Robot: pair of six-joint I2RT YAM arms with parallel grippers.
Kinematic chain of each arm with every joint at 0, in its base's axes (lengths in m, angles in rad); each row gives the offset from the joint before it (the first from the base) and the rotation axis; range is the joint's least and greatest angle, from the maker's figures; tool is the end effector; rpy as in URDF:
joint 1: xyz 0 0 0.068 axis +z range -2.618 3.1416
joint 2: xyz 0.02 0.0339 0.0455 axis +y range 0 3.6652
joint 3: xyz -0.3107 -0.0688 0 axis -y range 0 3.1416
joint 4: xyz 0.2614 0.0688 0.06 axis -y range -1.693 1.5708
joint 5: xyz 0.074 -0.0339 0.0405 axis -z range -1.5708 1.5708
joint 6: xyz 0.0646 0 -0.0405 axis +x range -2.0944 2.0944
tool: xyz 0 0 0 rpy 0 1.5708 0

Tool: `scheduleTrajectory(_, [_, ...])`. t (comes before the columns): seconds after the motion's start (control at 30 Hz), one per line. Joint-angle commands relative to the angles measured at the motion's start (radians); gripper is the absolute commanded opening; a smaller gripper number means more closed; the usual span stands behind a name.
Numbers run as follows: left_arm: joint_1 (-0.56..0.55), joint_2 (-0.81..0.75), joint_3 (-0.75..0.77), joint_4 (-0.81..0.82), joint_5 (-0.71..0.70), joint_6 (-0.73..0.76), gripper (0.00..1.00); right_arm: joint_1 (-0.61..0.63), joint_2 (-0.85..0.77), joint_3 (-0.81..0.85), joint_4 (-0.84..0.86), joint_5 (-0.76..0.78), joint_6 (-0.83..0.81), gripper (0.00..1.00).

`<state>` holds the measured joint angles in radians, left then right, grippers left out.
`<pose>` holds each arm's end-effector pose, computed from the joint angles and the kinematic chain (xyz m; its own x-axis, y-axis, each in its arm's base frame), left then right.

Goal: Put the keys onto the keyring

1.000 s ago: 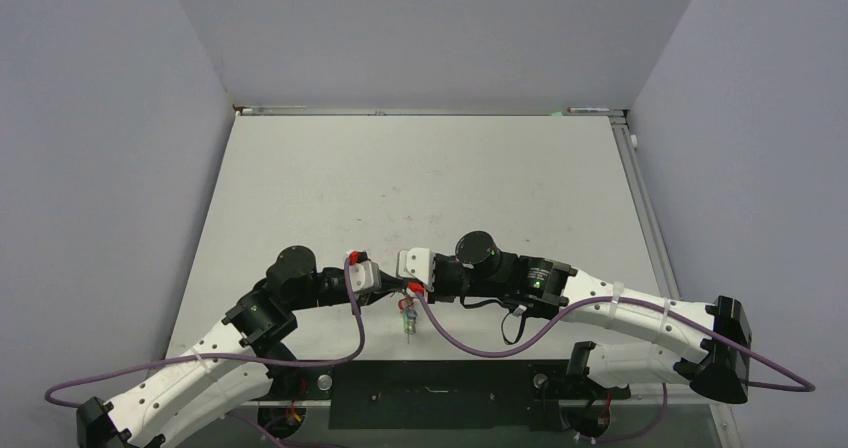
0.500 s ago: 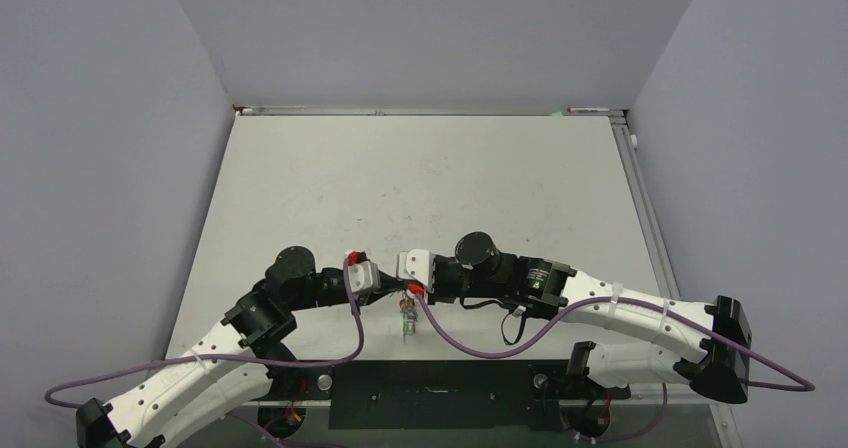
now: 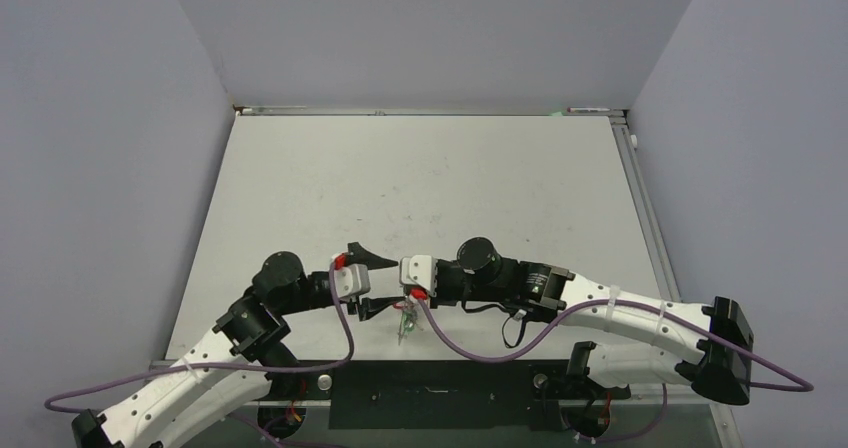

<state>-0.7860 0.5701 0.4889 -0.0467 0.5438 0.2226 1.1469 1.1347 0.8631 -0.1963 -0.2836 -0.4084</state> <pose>0.0838 -0.1312 0.3033 0.1258 0.1414 -0.9819 0.9641 0.2158 0.1546 0.0979 0.2609 0.3214 0.2181 -0.4437 -0.8692 -0.9711 -0.0098 -0.2386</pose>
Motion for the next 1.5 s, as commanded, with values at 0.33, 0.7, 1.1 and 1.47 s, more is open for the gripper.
scheduleTrajectory(0.33, [0.023, -0.118, -0.011, 0.156, -0.001, -0.026, 0.54, 0.002, -0.206, -0.087, 0.234, -0.044, 0.027, 0.05])
scheduleTrajectory(0.7, [0.024, -0.105, -0.039, 0.233, 0.115, -0.062, 0.39, 0.002, -0.243, -0.105, 0.269, -0.109, 0.046, 0.05])
scheduleTrajectory(1.1, [0.022, -0.053, -0.040, 0.252, 0.154, -0.087, 0.26, 0.000, -0.228, -0.108, 0.285, -0.138, 0.045, 0.05])
scheduleTrajectory(1.47, [0.023, -0.061, -0.052, 0.283, 0.173, -0.098, 0.01, 0.000, -0.225, -0.108, 0.284, -0.147, 0.046, 0.05])
